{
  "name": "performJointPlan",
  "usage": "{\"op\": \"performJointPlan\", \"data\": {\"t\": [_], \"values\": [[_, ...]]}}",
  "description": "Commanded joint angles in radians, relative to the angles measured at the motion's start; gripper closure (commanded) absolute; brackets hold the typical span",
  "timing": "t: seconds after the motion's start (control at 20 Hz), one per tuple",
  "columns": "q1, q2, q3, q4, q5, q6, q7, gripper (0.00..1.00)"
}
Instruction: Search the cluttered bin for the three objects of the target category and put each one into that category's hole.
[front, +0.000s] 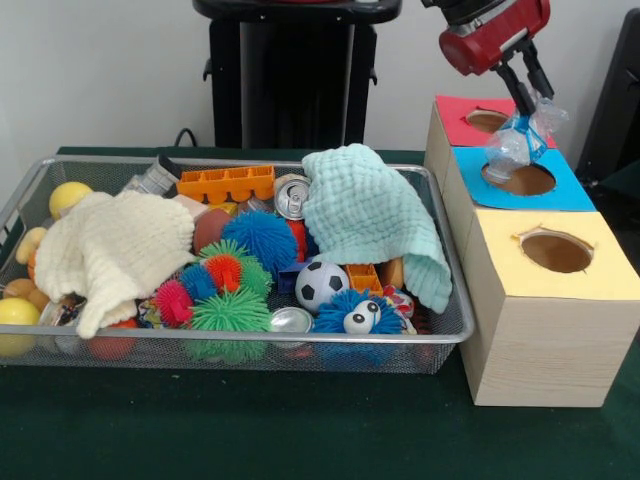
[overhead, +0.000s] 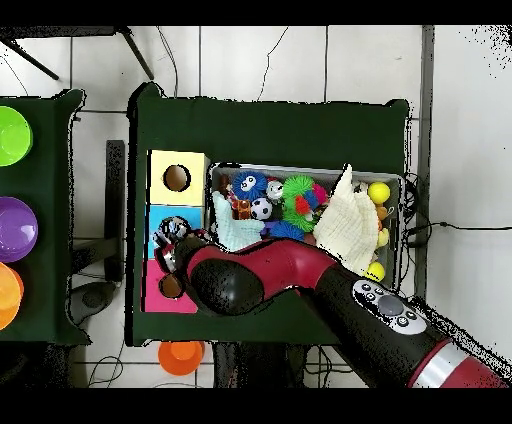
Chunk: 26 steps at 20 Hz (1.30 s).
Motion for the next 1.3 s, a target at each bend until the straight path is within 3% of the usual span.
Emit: {"op": "performJointPlan", "data": {"t": [0.05,0.95,1.0,1.3], "values": [[0.001,0.027,-0.055,0.025,-0.053,-0.067,0.109,1.00],[-0.010,0.061,-0.031,0.025,-0.039,-0.068,0.102,1.00],[-0.009,0.064,-0.030,0.025,-0.037,-0.066,0.101,0.00],[-0.007,0.079,-0.022,0.025,-0.027,-0.043,0.097,0.00]]}}
